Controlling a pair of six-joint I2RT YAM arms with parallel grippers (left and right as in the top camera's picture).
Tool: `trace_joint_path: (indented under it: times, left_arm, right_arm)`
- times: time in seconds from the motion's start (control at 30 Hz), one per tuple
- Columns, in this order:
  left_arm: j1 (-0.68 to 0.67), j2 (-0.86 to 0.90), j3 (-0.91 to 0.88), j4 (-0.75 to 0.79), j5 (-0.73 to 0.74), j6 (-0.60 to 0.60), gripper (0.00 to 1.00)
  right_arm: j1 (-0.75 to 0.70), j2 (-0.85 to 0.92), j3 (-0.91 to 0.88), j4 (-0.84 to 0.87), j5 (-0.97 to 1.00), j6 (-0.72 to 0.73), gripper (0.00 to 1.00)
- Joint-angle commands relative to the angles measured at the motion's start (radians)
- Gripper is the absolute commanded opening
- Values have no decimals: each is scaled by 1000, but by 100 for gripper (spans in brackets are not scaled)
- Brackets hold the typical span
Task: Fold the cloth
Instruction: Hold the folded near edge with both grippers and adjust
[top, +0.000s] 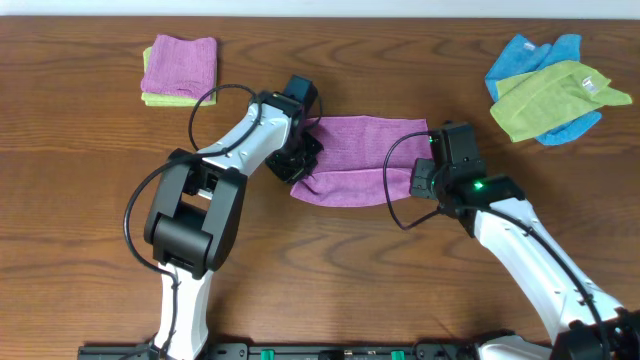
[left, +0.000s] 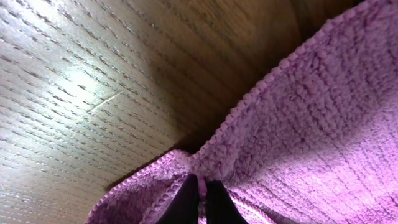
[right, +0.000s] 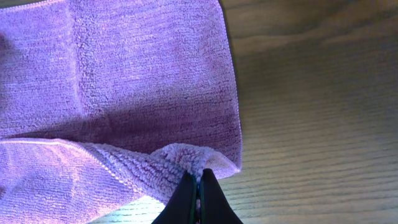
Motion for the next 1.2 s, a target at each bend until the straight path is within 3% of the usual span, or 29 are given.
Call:
trace_joint_path:
  times: [0.0, 0.27, 0.7, 0.93, 1.17]
  left_arm:
    - [-3, 19, 8, -5, 0, -1, 6]
    - [17, 13, 22, -5, 83, 25, 6]
    - [50, 6, 167, -165, 108, 100, 6]
    - [49, 6, 171, -167, 107, 125, 13]
    - [48, 7, 171, -171, 101, 135, 6]
  right_arm:
    - [-8, 6, 15, -1, 20, -15, 1]
    - [-8, 5, 16, -1, 20, -15, 2]
    - [-8, 5, 16, -1, 16, -15, 2]
    - [-8, 5, 16, -1, 13, -15, 1]
    - [-8, 5, 16, -1, 13, -15, 1]
